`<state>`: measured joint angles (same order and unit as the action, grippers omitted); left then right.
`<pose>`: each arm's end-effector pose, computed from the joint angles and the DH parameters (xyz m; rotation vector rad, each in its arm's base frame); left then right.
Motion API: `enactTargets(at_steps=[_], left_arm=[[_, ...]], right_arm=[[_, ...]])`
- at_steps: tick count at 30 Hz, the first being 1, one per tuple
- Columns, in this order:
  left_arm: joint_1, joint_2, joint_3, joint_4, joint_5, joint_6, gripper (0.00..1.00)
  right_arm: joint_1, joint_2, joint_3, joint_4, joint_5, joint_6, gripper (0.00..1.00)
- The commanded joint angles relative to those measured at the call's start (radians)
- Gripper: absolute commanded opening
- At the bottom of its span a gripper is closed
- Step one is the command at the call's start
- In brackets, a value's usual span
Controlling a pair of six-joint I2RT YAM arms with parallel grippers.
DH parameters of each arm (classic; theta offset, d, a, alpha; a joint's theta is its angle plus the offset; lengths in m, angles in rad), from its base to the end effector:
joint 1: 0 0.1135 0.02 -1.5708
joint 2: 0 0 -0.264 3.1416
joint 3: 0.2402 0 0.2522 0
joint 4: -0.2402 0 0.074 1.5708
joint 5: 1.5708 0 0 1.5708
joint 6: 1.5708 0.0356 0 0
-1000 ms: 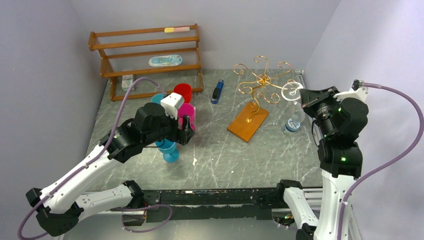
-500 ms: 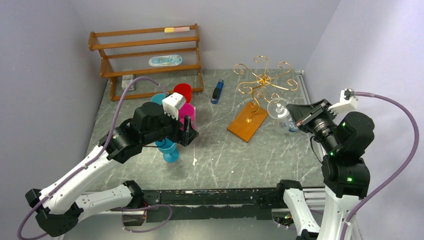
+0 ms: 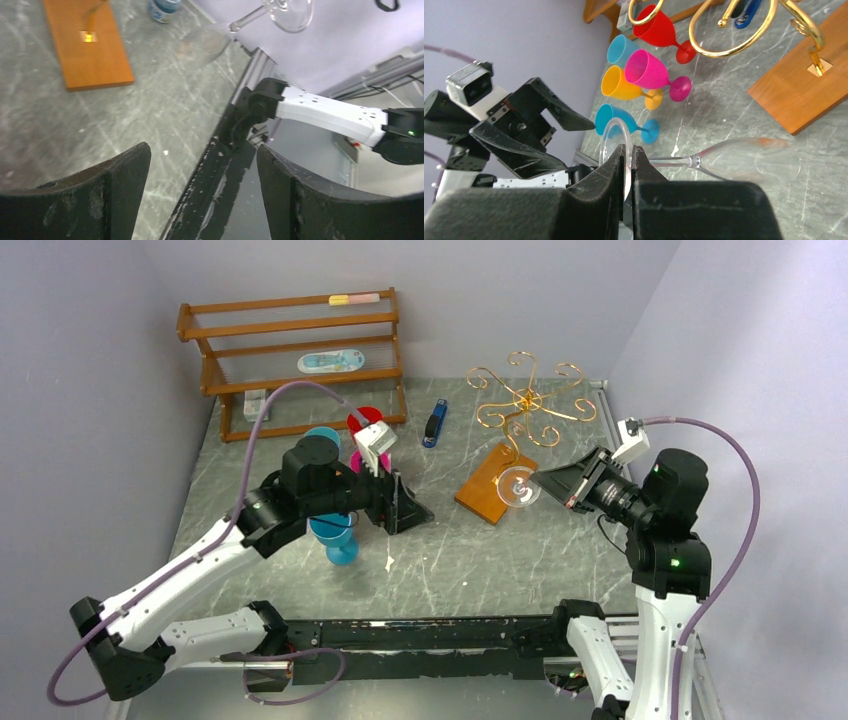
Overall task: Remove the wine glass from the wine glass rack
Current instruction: Place the wine glass at the center of the board.
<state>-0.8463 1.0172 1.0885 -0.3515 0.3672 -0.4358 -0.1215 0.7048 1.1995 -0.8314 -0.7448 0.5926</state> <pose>0.1391 -0.1764 0.3857 0.6812 1.9005 -1.1978 0.1027 0.0118 0.4205 0.1684 1.9376 1.0223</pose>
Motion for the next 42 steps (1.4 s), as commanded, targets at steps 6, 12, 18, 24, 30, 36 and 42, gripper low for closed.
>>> enactTargets(at_steps=[6,12,18,24,30,36,42], left_arm=[[-0.071,0.070,-0.124,0.515,0.094,-0.291,0.82],[-0.183,0.207,-0.060,0.668,0.036,-0.390,0.81],[-0.215,0.281,-0.075,0.751,-0.078,-0.449,0.75],[-0.226,0.325,-0.081,0.830,-0.110,-0.472,0.68],[-0.226,0.339,-0.084,0.863,-0.134,-0.471,0.53],[-0.225,0.357,-0.082,0.882,-0.108,-0.471,0.23],[-0.224,0.339,-0.090,0.841,-0.093,-0.451,0.05]], right_arm=[[0.010,0.012,-0.044,0.062,-0.130,-0.014,0.00],[0.019,0.029,-0.064,0.061,-0.145,-0.032,0.00],[0.038,0.036,-0.069,0.050,-0.163,-0.058,0.00],[0.048,0.036,-0.086,0.044,-0.167,-0.075,0.00],[0.055,0.026,-0.123,0.085,-0.198,-0.055,0.00],[0.064,0.022,-0.137,0.129,-0.246,-0.039,0.00],[0.086,0.024,-0.135,0.146,-0.294,-0.066,0.02]])
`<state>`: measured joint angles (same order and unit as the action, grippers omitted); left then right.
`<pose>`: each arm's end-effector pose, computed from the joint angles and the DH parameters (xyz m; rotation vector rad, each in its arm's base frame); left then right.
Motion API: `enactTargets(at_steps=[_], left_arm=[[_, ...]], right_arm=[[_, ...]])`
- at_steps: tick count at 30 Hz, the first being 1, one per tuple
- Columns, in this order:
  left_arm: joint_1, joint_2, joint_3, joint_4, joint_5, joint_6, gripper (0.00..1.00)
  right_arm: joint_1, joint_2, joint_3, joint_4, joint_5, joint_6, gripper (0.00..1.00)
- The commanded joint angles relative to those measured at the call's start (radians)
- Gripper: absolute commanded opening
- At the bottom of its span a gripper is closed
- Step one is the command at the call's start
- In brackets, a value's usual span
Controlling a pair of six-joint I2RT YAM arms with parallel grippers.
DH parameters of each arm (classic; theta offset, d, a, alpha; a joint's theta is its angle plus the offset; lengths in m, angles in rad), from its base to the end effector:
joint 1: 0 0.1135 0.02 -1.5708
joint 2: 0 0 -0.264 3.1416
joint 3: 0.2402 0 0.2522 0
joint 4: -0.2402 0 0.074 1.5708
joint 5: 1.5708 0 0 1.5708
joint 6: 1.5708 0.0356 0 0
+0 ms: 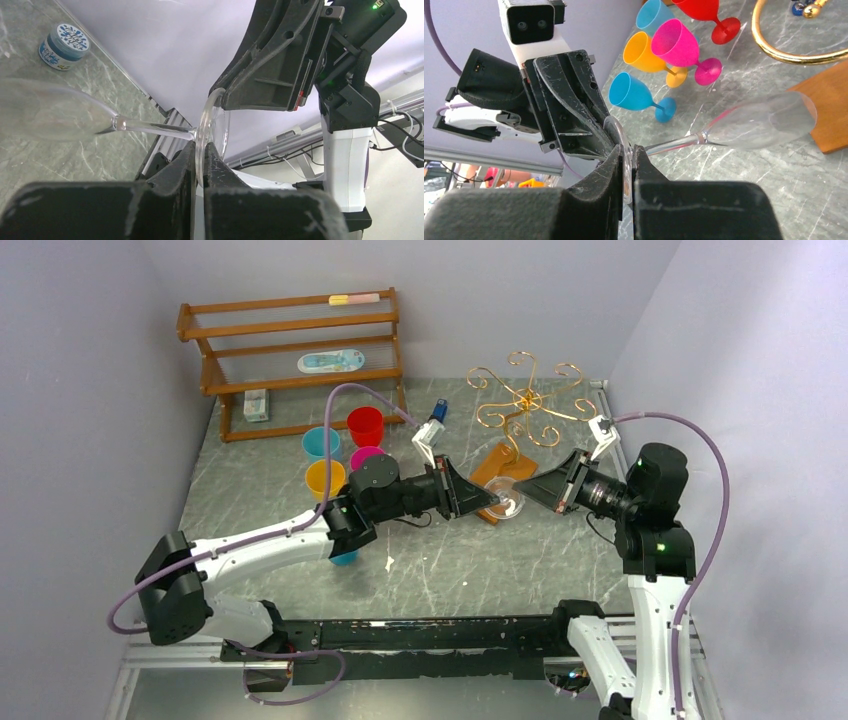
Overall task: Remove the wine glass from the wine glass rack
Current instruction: Place the wine glass at the center of the board.
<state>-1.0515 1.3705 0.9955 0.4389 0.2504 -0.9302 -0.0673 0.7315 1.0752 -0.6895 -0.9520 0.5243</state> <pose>0.1540 -0.2871 0.3453 0.3462 1.7619 -1.7098 0.1247 0.0207 0.3968 -0.1006 1.9426 1.2095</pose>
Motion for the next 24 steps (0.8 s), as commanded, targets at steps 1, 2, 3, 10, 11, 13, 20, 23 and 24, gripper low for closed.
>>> enactTargets(at_steps=[1,2,3,10,11,13,20,23,24], left_arm=[[-0.019,-0.026,0.005,0.024,0.022,0.060,0.05],[-0.019,-0.042,0.007,-0.006,0.016,0.077,0.05],[-0.019,-0.061,0.007,-0.035,0.007,0.098,0.05],[-0.002,-0.234,-0.019,-0.309,-0.075,0.201,0.05],[0.003,-0.257,-0.024,-0.346,-0.089,0.208,0.05],[0.013,-0.304,-0.033,-0.413,-0.122,0.227,0.05],[0.062,-0.366,0.063,-0.676,-0.219,0.380,0.05],[0.082,-0.367,0.104,-0.730,-0.219,0.444,0.05],[0.090,-0.368,0.114,-0.742,-0.213,0.461,0.05]], right_arm=[[0.035,-0.002,-0.011,0.010,-0.101,0.002,0.08],[0.039,-0.001,-0.009,0.013,-0.112,-0.001,0.15],[0.042,0.001,-0.005,0.016,-0.121,-0.005,0.23],[0.075,0.057,0.032,0.018,-0.118,-0.013,0.58],[0.095,0.066,0.035,0.024,-0.111,-0.008,0.59],[0.128,0.078,0.050,0.037,-0.080,-0.010,0.62],[0.397,0.164,0.143,0.064,0.134,-0.009,0.63],[0.634,0.232,0.186,0.096,0.311,-0.010,0.63],[0.733,0.265,0.210,0.097,0.399,-0.024,0.63]])
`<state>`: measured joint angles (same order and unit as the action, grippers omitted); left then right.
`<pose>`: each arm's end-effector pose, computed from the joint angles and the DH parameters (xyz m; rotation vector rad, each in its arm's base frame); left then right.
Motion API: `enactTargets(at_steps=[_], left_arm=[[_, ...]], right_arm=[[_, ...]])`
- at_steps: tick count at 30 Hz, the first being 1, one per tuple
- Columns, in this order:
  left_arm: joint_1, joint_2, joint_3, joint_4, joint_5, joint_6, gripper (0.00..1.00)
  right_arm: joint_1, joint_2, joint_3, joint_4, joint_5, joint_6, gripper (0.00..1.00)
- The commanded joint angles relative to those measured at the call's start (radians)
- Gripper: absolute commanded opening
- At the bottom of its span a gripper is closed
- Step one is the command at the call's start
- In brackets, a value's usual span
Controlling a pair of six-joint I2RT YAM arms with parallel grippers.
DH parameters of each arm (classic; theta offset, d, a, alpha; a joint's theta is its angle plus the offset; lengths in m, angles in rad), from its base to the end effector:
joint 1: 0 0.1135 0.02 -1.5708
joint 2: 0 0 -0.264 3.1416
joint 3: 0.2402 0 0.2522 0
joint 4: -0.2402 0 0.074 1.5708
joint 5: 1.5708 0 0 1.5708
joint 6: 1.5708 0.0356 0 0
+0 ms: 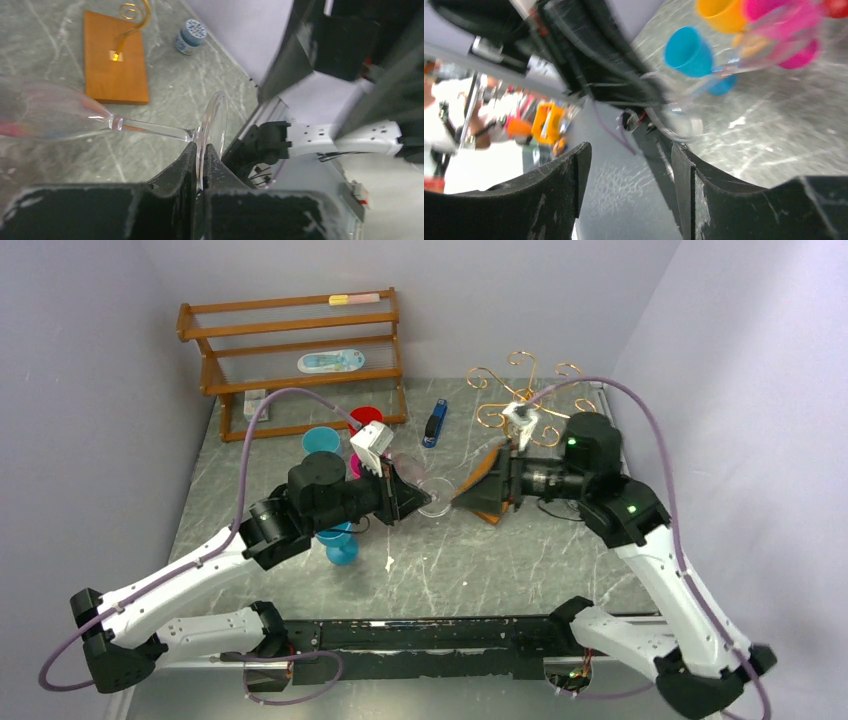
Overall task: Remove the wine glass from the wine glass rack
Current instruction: Place the wine glass at the center of the board.
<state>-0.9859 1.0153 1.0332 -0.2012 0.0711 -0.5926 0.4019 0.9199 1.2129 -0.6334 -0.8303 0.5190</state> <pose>0.1261 -0.1951 0.3822 0.4301 1.8685 -1.1794 0.1458 0.0905 0.4190 -0.4942 1.9900 1.3877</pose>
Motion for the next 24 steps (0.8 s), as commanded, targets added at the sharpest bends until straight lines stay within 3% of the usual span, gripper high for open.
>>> enactTargets(at_steps=[1,3,5,12,17,24], left_arm=[[0.033,-0.013,0.087,-0.111,-0.026,0.137,0.05],[0.052,-0.017,0.107,-0.128,-0.006,0.163,0.05],[0.068,-0.021,0.123,-0.151,0.009,0.183,0.05],[0.122,-0.062,0.148,-0.200,0.020,0.255,0.05],[0.137,-0.078,0.156,-0.193,0.046,0.299,0.05],[0.157,-0.095,0.174,-0.207,0.065,0.362,0.05]], right_arm=[[0.387,0.128,0.105,0.028,0.407,-0.042,0.64],[0.517,0.185,0.158,0.020,0.538,-0.094,0.66],[0.555,0.209,0.173,0.053,0.583,-0.116,0.68],[0.559,0.182,0.163,0.176,0.616,-0.171,0.71],[0.559,0.188,0.180,0.118,0.709,-0.192,0.71],[0.560,0.127,0.062,0.197,0.710,-0.204,0.71]])
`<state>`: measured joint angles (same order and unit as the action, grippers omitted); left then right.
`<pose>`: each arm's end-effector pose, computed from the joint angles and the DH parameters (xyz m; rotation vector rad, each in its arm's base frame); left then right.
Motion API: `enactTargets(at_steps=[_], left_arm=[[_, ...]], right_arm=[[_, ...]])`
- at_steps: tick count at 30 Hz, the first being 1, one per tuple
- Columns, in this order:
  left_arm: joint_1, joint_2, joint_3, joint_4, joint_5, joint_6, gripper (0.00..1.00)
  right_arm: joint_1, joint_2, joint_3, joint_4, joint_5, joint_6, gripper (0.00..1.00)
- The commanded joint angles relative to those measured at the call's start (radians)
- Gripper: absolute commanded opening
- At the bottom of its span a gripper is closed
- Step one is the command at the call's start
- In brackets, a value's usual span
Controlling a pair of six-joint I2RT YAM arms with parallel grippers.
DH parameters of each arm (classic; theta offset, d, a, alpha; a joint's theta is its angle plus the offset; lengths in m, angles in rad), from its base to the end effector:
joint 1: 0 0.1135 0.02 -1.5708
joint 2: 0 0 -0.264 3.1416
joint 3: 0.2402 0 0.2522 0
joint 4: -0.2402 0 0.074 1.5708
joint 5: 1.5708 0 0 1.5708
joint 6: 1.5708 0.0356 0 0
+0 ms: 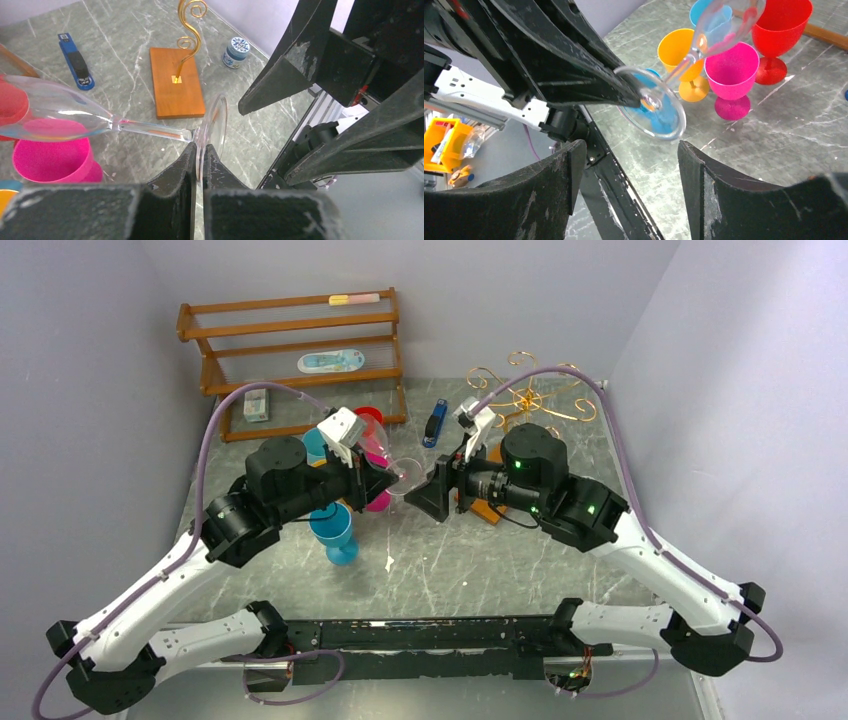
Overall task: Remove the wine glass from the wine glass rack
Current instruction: Place the wine glass at the center of the board.
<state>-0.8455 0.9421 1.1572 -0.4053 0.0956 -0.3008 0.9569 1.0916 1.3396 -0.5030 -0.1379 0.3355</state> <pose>0.1293 -0.1510 0.4172 0.5683 1.7631 -0.9033 0.1266 0.1882 0.4385 -0.6946 1.8231 1.0139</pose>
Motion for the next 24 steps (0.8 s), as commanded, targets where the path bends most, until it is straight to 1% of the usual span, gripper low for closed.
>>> enactTargets(at_steps=[1,4,7,10,11,14,17,20,24], left_arm=[[0.020,-0.025,0.048,0.000,0.048,0.076,0.05],[0.024,-0.046,0.028,0.041,0.097,0.081,0.05],[0.025,-0.070,0.020,0.067,0.161,0.086,0.05],[0.023,-0.085,0.014,0.073,0.234,0.104,0.05],[0.023,-0.089,0.011,0.073,0.252,0.107,0.05],[0.023,-0.113,-0.010,0.065,0.255,0.093,0.05],[0.024,-0.146,-0.047,0.075,0.257,0.082,0.05],[0.023,-0.163,-0.063,0.093,0.258,0.066,0.05],[0.024,-0.161,-0.078,0.140,0.276,0.026,0.05]], right_arm=[[0.004,-0.050,-0.087,0.094,0.004,-0.017,0.72],[0.004,-0.040,-0.143,0.164,-0.060,-0.013,0.72],[0.002,-0.018,-0.169,0.208,-0.088,-0.003,0.72],[-0.004,-0.001,-0.181,0.283,-0.220,0.005,0.71],[-0.004,0.003,-0.179,0.294,-0.239,0.004,0.71],[-0.020,-0.025,-0.199,0.337,-0.267,-0.003,0.63],[-0.069,-0.060,-0.258,0.445,-0.427,0.023,0.57],[-0.118,-0.051,-0.276,0.491,-0.573,0.063,0.51],[-0.124,-0.008,-0.278,0.548,-0.687,0.101,0.38]])
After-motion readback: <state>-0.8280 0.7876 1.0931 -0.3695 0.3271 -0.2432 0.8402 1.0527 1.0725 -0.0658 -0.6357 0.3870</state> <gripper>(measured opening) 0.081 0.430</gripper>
